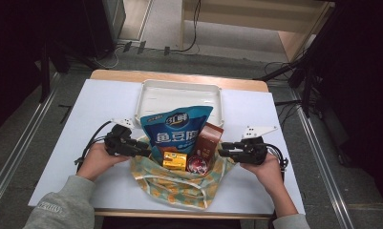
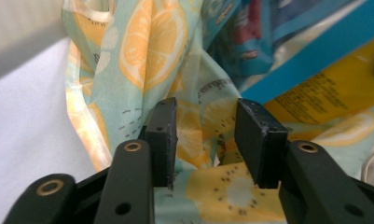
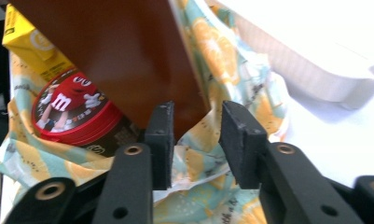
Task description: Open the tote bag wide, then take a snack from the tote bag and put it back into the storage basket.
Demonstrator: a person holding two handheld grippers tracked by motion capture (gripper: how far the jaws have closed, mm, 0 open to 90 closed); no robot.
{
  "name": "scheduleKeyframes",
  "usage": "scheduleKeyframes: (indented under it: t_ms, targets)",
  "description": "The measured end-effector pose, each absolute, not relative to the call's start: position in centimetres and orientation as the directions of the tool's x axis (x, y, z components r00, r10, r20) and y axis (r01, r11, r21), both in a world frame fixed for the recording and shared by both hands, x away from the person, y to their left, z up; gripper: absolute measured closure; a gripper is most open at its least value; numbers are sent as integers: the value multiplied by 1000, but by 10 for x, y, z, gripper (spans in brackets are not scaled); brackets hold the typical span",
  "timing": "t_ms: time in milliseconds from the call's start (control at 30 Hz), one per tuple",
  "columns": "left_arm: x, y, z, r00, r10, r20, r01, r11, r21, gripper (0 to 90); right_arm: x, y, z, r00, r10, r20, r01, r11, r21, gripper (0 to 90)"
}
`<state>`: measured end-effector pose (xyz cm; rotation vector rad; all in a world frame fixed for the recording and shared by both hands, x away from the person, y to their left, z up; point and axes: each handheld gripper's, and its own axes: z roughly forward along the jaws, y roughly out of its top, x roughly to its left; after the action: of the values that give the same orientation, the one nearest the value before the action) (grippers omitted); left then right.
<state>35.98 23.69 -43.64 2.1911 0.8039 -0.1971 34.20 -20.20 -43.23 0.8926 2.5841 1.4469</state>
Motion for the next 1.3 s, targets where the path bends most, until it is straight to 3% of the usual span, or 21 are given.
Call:
scheduleKeyframes:
  t_ms: [533,1300]
  targets:
    - [350,242,-423,804,479,-351,582,-516,629,493,352,-210,-438,-780,583,226,512,387,767,537]
    - [333,241,-390,828,451,-333,547,-518,658,460,360,-215,-447,-746,617,251,560,376,739,473]
